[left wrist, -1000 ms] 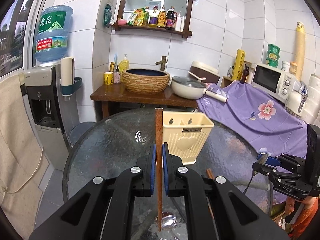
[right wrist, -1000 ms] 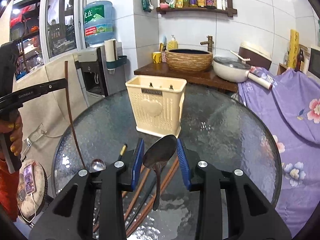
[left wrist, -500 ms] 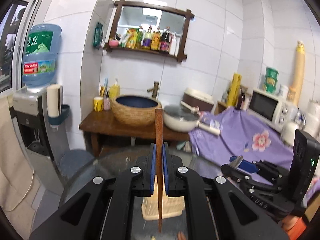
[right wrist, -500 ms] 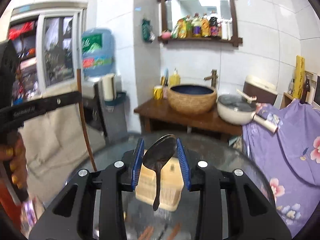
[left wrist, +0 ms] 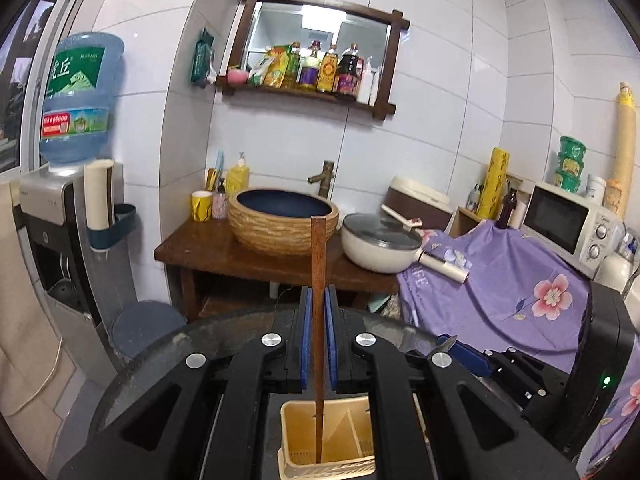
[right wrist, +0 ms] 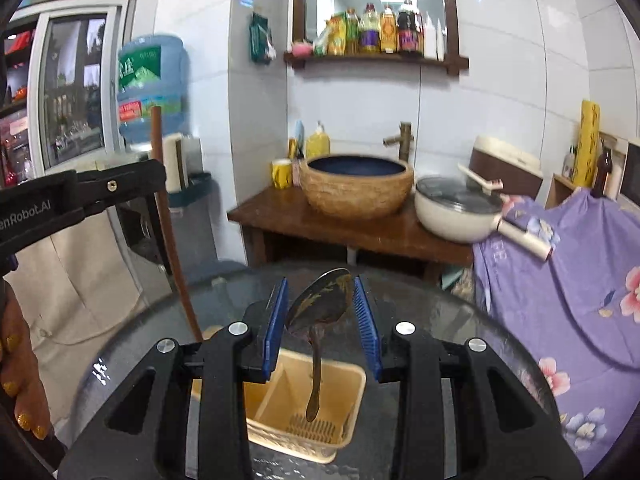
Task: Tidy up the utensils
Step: 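Carry the chopstick in left gripper while right gripper carries spoon over the basket, then open left gripper to drop the chopstick while right gripper drops the spoon into basket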
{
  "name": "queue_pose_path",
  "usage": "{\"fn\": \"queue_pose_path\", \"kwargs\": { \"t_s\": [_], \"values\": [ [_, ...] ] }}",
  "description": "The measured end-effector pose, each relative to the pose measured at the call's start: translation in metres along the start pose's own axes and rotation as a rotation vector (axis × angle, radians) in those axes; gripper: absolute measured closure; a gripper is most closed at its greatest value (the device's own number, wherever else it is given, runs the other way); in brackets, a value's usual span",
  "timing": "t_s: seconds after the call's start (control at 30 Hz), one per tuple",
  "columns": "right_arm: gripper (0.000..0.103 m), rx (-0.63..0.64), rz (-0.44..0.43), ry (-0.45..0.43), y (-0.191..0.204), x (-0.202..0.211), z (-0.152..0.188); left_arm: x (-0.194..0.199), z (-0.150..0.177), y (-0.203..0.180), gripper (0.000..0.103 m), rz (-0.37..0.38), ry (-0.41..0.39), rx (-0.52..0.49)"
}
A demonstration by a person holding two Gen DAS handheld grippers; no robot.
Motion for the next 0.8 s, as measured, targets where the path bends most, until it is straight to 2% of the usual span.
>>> {"fn": "queue_pose_path", "kwargs": {
  "t_s": [0.23,0.53,0.7,0.73,0.77,0.8],
  "values": [
    [0.069,-0.001,-0.007,0.068,-0.002,-0.024,0.045,-0.024,0.041,0.010,0.096,0.009,0.093,0.015],
    [0.069,0.003,-0.001,0.079,-0.003,-0.030,0.059,-0.039,0.063,0.010,0.096,0.001,0.147,0.003],
    [0.068,0.014,0.001,0.074,-0.001,-0.028,0.060,-0.040,0.064,0.009,0.096,0.003,0.147,-0.002],
    [0.064,0.014,-0.005,0.068,-0.001,-0.028,0.059,-0.038,0.064,0.009,0.096,0.006,0.148,0.003],
    [0.049,0.019,-0.006,0.062,-0.001,-0.026,0.059,-0.037,0.063,0.010,0.089,0.009,0.146,0.005],
    [0.042,0.022,0.008,0.049,-0.002,-0.023,0.058,-0.034,0.062,0.010,0.072,0.014,0.142,0.006]
  ]
}}
Point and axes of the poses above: each gripper's, at about its wrist camera, not at the fingertips, and x roughly against the way its jaws point, y to its left, z to its underside, the point moved 3 cm from there along -x, roughly the way its jaws point
